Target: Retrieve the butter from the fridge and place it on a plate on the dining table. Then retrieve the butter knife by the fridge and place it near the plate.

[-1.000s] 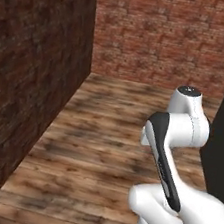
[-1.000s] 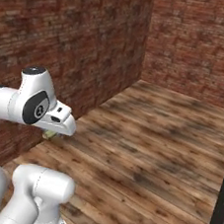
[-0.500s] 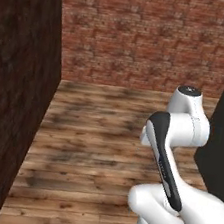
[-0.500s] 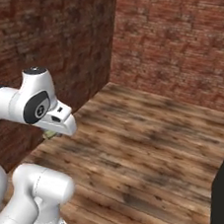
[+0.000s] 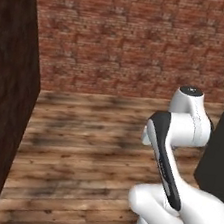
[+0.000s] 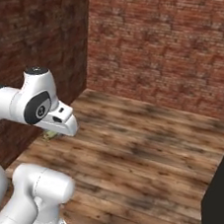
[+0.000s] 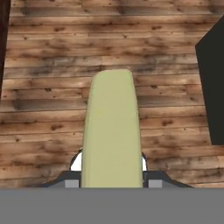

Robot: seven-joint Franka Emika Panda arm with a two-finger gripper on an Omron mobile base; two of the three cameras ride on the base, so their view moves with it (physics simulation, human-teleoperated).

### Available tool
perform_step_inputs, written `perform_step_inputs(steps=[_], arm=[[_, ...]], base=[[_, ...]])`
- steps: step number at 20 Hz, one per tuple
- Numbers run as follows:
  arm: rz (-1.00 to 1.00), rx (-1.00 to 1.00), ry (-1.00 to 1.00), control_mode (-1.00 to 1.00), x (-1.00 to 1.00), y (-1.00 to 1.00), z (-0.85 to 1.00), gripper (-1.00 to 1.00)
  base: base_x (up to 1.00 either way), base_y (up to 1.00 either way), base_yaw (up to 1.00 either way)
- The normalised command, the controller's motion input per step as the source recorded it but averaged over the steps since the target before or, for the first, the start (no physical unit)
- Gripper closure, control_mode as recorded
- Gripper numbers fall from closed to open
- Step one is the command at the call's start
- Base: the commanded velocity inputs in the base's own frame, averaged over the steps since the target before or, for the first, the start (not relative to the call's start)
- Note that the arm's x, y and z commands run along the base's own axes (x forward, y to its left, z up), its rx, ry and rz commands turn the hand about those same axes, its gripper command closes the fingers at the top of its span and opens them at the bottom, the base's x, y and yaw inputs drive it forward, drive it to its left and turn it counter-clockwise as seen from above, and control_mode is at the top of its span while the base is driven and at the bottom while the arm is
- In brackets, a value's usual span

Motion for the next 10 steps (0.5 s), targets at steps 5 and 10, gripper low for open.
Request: perform_step_inputs(steps=[5,10], arm=[[0.00,0.00,0.00,1.00,0.00,0.00,0.00,1.00],[0.00,0.00,0.00,1.00,0.00,0.00,0.00,1.00]], base=[[1.00,0.00,-0.02],[1.00,0.00,-0.07]])
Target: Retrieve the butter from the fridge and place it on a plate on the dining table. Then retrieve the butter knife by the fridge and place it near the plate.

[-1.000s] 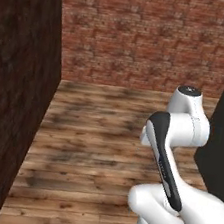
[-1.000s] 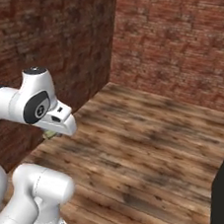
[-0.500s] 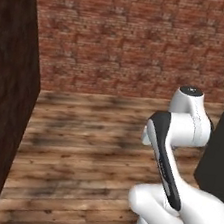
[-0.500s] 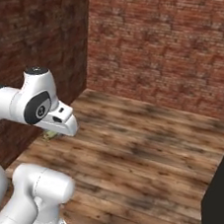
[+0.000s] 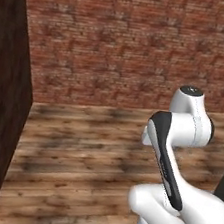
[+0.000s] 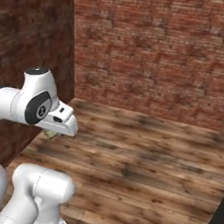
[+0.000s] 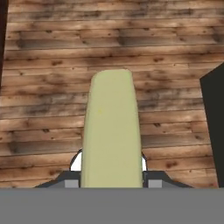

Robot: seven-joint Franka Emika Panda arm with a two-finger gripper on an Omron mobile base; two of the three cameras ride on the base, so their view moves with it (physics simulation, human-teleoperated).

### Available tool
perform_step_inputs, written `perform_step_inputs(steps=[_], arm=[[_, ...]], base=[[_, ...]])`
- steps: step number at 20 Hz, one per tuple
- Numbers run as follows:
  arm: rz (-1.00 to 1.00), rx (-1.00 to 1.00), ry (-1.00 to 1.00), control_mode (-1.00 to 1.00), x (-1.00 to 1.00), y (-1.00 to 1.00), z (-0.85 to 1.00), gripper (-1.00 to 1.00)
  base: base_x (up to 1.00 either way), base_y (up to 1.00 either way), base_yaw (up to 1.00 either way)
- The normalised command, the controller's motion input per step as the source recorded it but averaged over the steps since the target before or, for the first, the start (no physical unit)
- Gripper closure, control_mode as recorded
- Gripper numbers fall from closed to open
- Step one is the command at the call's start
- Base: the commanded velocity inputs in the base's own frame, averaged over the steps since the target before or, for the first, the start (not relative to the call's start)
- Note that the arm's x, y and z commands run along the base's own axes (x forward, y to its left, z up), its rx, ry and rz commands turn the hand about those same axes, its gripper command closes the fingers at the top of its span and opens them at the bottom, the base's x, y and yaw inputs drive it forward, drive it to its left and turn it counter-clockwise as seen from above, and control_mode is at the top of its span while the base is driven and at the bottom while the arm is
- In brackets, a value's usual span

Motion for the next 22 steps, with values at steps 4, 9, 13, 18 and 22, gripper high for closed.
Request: perform_step_inputs(steps=[4,9,13,18,22], arm=[[0.00,0.00,0.00,1.00,0.00,0.00,0.00,1.00],[0.00,0.00,0.00,1.00,0.00,0.00,0.00,1.00],[0.00,0.00,0.00,1.00,0.00,0.00,0.00,1.00],[0.00,0.00,0.00,1.00,0.00,0.00,0.00,1.00],[0.00,0.00,0.00,1.00,0.00,0.00,0.00,1.00]], base=[[0.99,0.10,-0.40],[1.00,0.27,-0.44],[1.00,0.45,-0.50],[0.86,0.45,-0.58],[0.89,0.49,-0.61]])
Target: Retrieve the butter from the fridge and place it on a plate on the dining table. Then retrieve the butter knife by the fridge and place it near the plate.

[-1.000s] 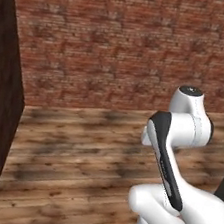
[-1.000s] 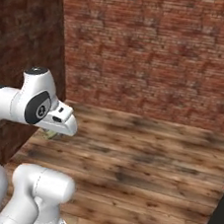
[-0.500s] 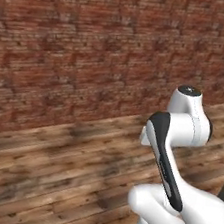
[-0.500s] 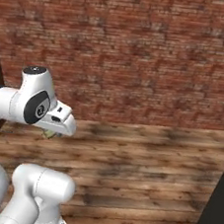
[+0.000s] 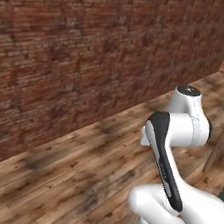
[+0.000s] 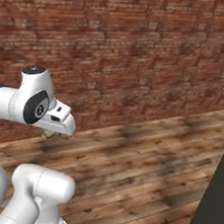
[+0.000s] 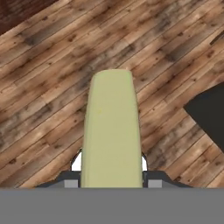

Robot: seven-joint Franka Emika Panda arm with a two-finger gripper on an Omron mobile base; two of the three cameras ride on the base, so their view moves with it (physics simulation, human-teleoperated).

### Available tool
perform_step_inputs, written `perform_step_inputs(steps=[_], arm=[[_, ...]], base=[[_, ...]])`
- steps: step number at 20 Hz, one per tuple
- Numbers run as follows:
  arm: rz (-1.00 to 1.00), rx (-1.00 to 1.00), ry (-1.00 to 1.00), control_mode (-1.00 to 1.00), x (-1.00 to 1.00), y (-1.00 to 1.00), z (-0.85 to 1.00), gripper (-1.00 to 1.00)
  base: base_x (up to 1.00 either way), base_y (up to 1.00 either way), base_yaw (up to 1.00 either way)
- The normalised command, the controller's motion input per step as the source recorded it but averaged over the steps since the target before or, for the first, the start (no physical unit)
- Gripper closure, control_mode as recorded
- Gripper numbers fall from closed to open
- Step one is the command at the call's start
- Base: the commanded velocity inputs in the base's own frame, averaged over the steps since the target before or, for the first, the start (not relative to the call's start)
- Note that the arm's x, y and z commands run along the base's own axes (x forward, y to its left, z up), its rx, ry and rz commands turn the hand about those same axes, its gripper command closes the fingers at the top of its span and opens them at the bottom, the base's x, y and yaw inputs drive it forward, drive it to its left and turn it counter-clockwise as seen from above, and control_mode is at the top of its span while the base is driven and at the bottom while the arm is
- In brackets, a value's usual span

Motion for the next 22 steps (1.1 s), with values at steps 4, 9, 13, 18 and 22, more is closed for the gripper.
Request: perform_step_inputs(steps=[4,9,13,18,22], arm=[[0.00,0.00,0.00,1.00,0.00,0.00,0.00,1.00],[0.00,0.00,0.00,1.00,0.00,0.00,0.00,1.00],[0.00,0.00,0.00,1.00,0.00,0.00,0.00,1.00],[0.00,0.00,0.00,1.00,0.00,0.00,0.00,1.00],[0.00,0.00,0.00,1.00,0.00,0.00,0.00,1.00]], base=[[0.99,0.75,-0.60],[1.00,0.83,-0.58],[1.00,0.77,-0.61],[1.00,0.77,-0.63],[0.89,0.73,-0.65]])
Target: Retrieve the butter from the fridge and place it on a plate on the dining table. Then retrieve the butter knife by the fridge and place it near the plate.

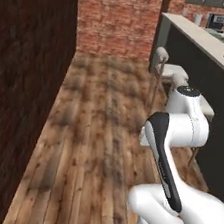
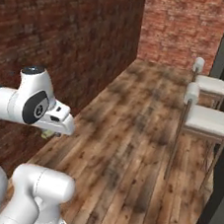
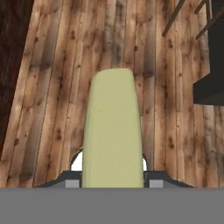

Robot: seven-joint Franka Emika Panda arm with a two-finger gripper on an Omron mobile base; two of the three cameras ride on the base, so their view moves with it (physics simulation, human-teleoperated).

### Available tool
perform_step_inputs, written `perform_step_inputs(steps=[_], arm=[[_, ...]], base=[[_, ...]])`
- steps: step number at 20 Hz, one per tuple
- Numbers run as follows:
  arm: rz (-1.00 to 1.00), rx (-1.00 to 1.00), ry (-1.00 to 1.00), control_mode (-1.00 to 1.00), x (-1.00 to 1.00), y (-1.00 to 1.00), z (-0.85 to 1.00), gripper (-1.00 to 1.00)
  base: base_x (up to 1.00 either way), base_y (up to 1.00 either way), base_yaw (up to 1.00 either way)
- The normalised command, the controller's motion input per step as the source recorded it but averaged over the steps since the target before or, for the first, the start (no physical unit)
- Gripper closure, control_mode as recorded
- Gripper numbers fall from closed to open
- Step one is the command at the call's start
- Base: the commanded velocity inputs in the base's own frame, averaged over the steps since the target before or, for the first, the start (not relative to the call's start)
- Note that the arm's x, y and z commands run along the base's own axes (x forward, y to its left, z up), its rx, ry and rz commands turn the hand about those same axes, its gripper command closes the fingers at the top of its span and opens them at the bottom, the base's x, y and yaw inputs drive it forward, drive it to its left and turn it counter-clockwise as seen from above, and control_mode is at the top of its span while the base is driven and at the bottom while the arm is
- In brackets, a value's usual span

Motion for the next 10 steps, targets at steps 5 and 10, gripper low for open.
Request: perform_step_inputs(steps=[5,10], arm=[[0.00,0.00,0.00,1.00,0.00,0.00,0.00,1.00],[0.00,0.00,0.00,1.00,0.00,0.00,0.00,1.00]], base=[[0.91,0.74,-0.64],[0.83,0.70,-0.64]])
